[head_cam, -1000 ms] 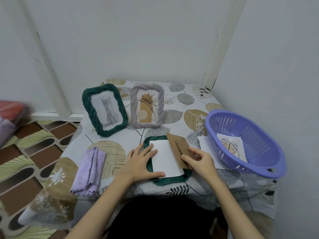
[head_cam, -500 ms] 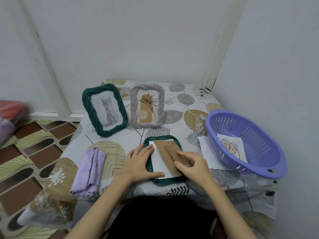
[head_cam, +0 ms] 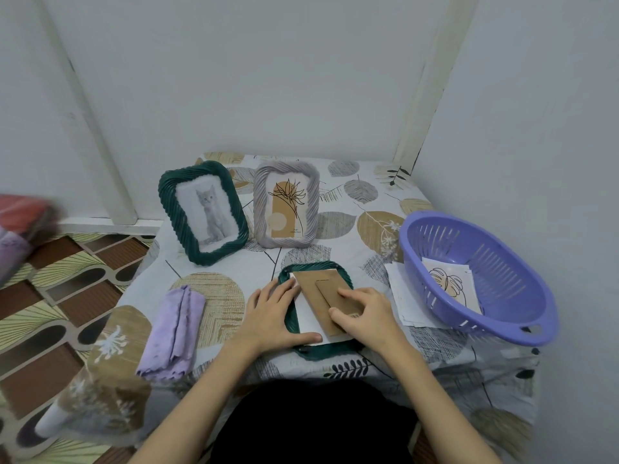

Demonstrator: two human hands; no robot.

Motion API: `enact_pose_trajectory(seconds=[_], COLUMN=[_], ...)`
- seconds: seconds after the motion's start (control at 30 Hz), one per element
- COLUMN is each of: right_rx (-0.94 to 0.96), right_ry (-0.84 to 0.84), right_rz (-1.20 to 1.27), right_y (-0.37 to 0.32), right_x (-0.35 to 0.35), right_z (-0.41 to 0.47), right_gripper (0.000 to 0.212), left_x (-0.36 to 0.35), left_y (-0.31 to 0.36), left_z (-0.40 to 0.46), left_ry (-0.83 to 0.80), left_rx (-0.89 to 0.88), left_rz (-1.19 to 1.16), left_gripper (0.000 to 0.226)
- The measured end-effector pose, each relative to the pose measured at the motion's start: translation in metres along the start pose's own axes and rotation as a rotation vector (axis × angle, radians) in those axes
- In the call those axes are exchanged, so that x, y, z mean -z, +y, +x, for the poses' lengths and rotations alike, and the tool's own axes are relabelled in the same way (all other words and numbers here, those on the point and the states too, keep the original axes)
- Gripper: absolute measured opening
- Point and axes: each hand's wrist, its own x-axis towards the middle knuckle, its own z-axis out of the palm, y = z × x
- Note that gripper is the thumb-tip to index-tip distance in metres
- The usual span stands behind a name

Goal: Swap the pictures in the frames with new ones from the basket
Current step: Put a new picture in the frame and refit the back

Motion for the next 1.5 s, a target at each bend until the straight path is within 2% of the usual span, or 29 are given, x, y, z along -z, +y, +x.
enact_pose_trajectory(seconds=[0.43,0.6,0.93,1.13,1.27,1.4,1.5], right_rx=[-0.007,-0.019,-0.026,-0.035,-0.017,-0.049,-0.032], right_ry=[-0.032,-0.044,-0.057,-0.07,-0.081,-0.168,-0.225], right_rz=[-0.09,-0.12,-0.263,-0.359,-0.378,-0.27,-0.206], right_y=[-0.005,-0.006,-0.015,-0.016,-0.014,-0.013,-0.011], right_x=[-0.006,-0.009,-0.021,-0.029,-0.029,-0.018,-0.003], right_z=[-0.001,-0.002,-0.003,-0.002,-0.002,0.004,0.011], right_gripper=[0.054,0.058,0.064,0.066,0.069,0.057,0.043], left_x=[0.001,0.006,0.014,0.025,0.022,0.016,0.016], left_y=[0.0,-0.007,-0.011,-0.01,-0.011,-0.01,-0.008], left_z=[-0.002,0.001,0.004,0.005,0.004,0.003,0.002], left_ry=[0.005,-0.013,-0.091,-0.204,-0.179,-0.145,-0.138], left_rx=[0.003,0.013,0.0,-0.006,0.021,0.012,0.004], left_rz=[-0.01,-0.15,-0.226,-0.34,-0.339,-0.28,-0.23], left_gripper=[0.139,0.138,0.146,0.121,0.115,0.129,0.127])
